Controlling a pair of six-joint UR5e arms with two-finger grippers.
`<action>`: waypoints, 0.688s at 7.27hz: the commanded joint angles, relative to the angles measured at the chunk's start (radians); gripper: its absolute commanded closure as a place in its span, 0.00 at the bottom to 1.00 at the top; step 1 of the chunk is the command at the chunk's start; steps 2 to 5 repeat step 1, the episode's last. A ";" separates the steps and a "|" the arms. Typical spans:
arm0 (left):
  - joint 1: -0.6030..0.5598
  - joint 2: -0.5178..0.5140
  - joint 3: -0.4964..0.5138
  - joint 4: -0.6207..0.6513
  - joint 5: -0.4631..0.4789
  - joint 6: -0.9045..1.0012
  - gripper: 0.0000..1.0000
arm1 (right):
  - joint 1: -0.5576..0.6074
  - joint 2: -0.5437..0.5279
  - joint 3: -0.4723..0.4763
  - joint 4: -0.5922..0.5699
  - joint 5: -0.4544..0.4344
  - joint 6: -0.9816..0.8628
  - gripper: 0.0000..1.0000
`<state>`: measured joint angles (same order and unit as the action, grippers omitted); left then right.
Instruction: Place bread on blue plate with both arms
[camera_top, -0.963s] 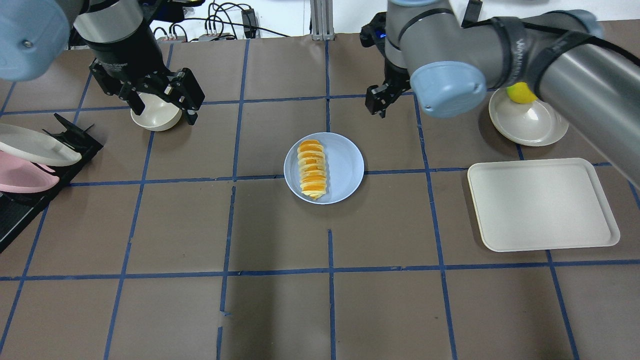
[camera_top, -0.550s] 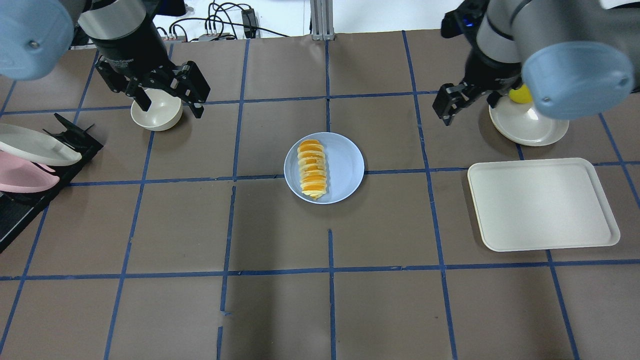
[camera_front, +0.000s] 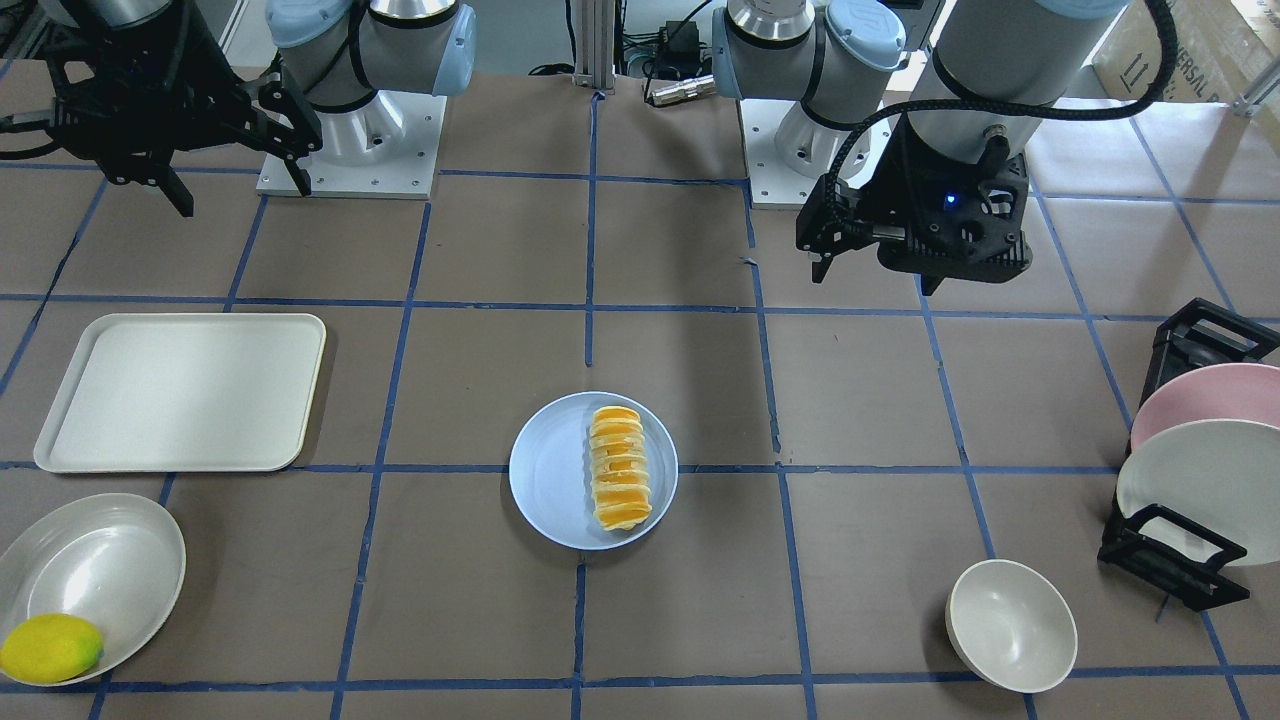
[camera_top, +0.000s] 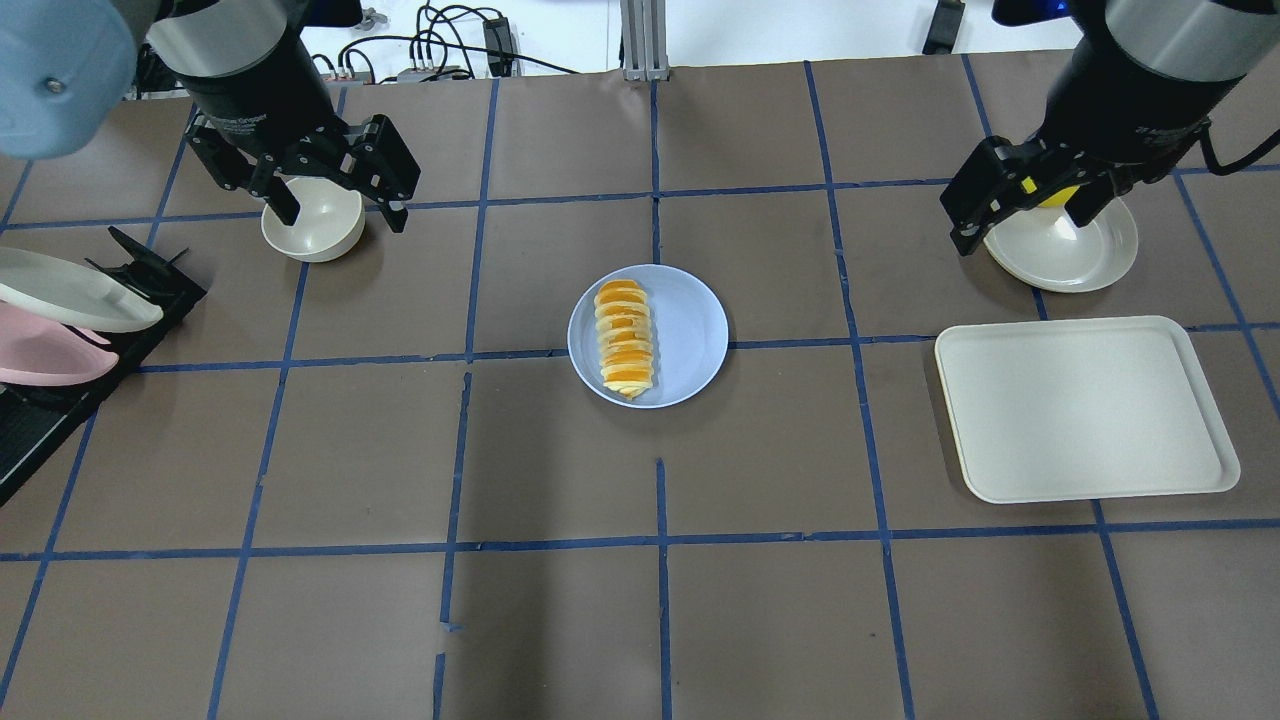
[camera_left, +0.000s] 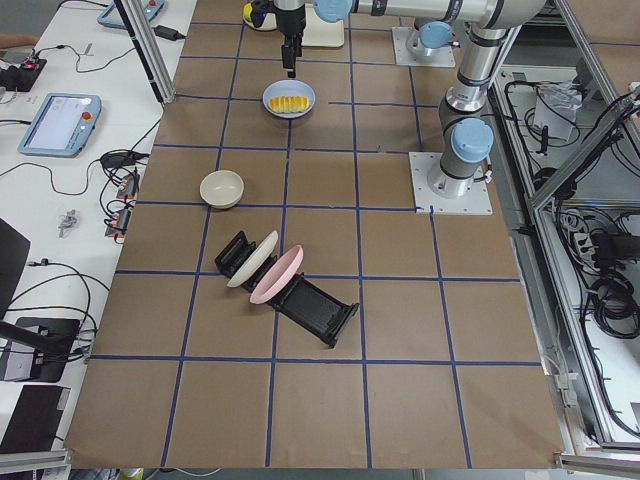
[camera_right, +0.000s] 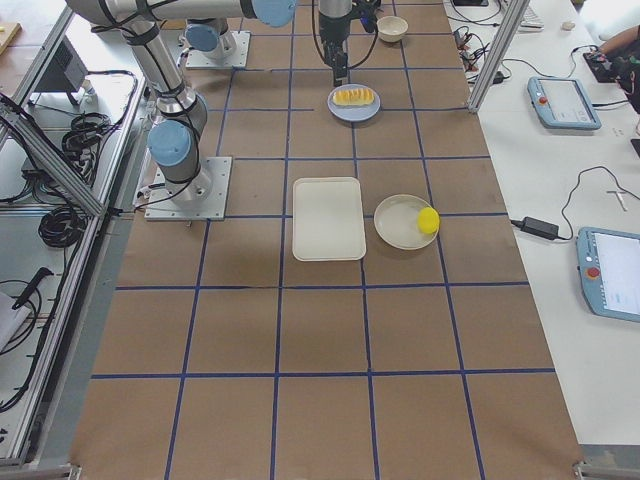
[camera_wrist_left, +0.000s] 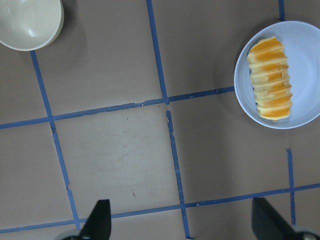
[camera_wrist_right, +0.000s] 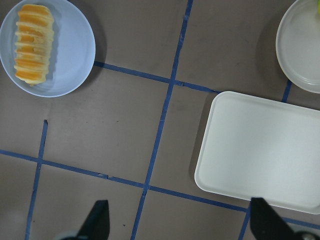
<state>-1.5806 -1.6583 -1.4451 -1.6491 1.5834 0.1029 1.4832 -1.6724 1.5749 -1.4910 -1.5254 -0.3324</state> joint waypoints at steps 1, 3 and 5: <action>0.001 0.005 0.000 0.000 0.001 -0.015 0.00 | 0.003 -0.003 0.002 0.000 0.008 0.003 0.00; 0.001 0.005 0.000 0.000 0.001 -0.015 0.00 | 0.003 -0.003 0.002 0.000 0.008 0.003 0.00; 0.001 0.005 0.000 0.000 0.001 -0.015 0.00 | 0.003 -0.003 0.002 0.000 0.008 0.003 0.00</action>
